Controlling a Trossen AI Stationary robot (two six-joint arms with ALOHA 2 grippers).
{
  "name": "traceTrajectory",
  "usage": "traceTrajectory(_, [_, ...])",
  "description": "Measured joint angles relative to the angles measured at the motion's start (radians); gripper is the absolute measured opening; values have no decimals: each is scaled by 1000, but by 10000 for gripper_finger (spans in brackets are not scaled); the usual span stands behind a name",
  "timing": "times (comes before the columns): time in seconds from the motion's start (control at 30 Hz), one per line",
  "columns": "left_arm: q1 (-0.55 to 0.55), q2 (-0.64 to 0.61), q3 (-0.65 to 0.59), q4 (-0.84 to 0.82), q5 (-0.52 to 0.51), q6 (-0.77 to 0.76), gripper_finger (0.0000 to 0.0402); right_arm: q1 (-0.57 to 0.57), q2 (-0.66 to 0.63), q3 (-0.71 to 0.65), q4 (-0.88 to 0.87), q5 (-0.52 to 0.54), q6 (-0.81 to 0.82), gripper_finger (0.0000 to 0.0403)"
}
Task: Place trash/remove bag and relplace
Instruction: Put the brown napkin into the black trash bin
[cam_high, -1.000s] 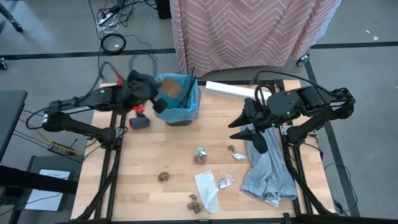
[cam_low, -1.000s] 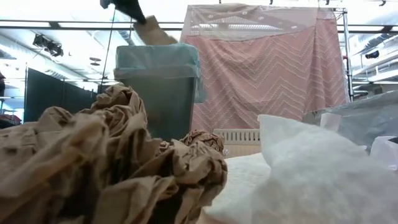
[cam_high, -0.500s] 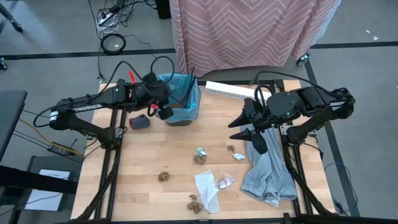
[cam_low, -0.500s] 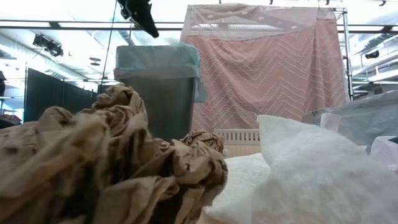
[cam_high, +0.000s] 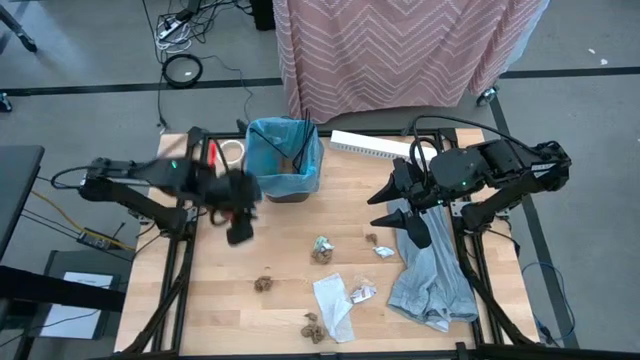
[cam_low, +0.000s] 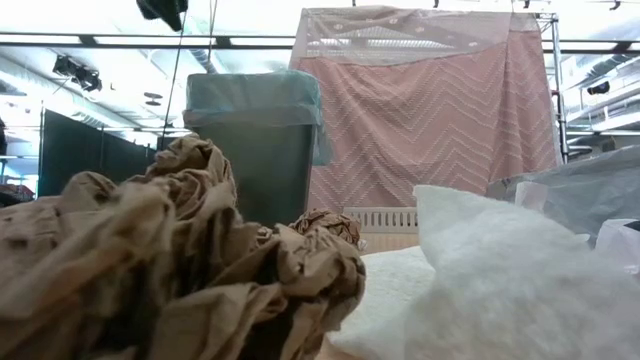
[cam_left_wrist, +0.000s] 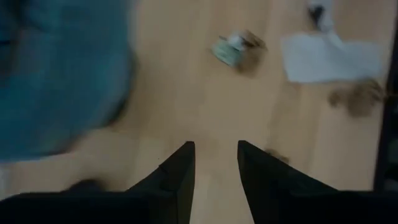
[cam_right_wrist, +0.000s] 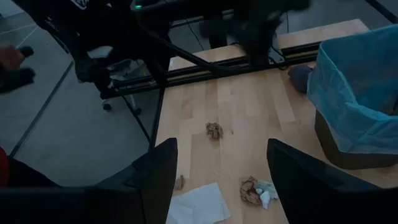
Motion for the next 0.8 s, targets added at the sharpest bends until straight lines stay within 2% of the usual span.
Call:
traceTrajectory(0.13, [-149,2,-145,130,-7,-88,127,0,0,0,-6,1,0,238])
traceTrajectory(0.33, [-276,2,-372,364,-11,-229,127,0,0,0,-7,25,-2,238])
traceTrajectory(0.5, [-329,2,-509,565,55,-279,127,0,0,0,-6,26,-10,240])
traceTrajectory(0.7, [-341,2,-589,607,57,-296,127,0,0,0,-6,27,-17,252])
traceTrajectory(0.8, [-342,2,-625,682,101,-291,127,0,0,0,-6,26,-18,261])
